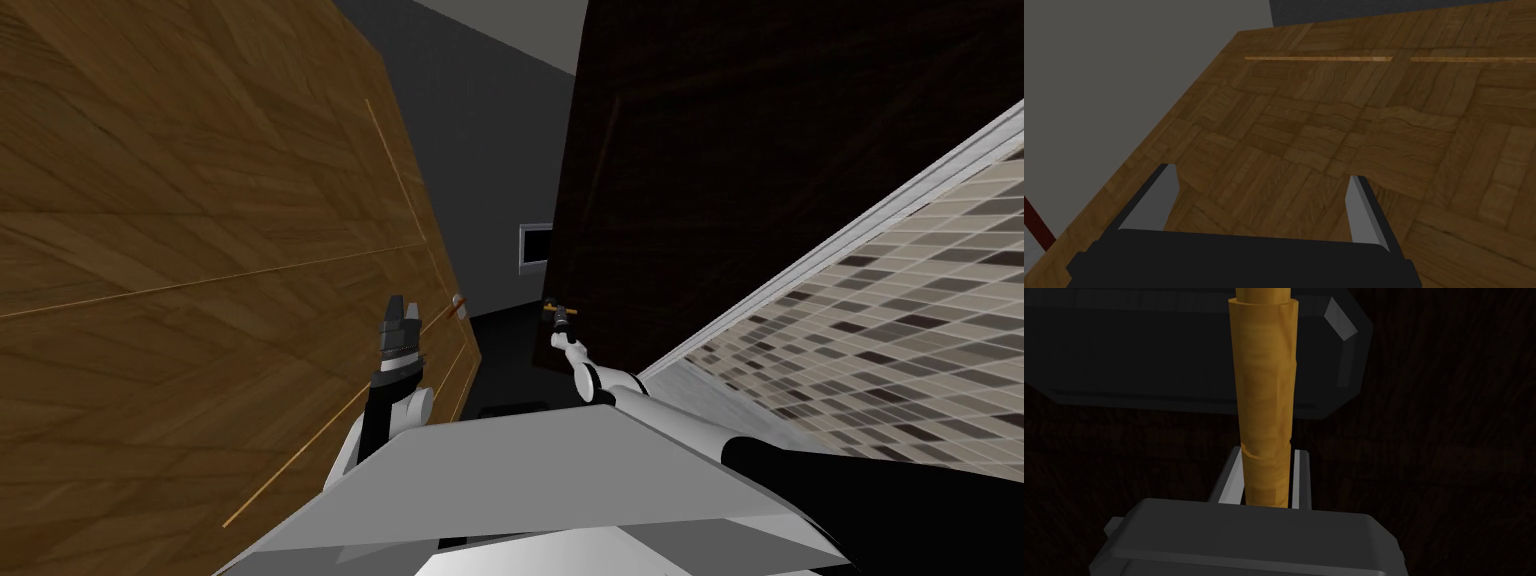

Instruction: Push the door open

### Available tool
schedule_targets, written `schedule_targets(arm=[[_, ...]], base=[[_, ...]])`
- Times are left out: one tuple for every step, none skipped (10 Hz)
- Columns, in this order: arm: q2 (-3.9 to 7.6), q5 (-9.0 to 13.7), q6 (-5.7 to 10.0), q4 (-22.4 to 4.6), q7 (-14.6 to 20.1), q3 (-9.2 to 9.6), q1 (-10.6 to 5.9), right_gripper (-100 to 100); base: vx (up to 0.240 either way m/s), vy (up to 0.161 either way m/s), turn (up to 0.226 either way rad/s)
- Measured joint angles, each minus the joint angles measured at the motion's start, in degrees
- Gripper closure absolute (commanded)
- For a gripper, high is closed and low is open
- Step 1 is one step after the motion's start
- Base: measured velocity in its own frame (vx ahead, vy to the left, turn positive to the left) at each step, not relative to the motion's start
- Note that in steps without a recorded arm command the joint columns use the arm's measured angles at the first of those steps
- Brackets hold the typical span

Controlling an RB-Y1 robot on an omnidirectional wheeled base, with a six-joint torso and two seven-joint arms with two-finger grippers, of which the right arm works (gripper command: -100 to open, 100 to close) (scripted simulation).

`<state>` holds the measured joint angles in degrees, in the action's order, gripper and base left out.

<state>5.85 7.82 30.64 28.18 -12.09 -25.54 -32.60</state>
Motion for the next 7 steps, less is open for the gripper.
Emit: schedule_targets(arm=[[-0.46,0.2,0.27,0.3,-0.9,-0.58,-0.09,100],[-1.01,0.4,0.58,0.2,-2.0,-1.36,-0.50,100],[-1.52,0.6,0.78,0.4,-3.0,-2.02,-0.70,100],[-2.11,0.8,1.34,-0.3,-4.2,-2.86,-1.36,100],[-2.52,1.0,1.90,-0.8,-5.1,-3.50,-1.78,100],[-3.16,1.2,2.30,-1.0,-6.1,-4.24,-2.11,100],[-3.72,1.4,2.42,-0.9,-7.1,-4.88,-2.22,100]], base=[[0.170,-0.017,-0.090],[0.153,-0.013,-0.069],[0.156,-0.023,-0.107],[0.127,-0.020,-0.061],[0.119,-0.007,-0.093],[0.135,0.021,-0.090],[0.144,0.032,-0.092]])
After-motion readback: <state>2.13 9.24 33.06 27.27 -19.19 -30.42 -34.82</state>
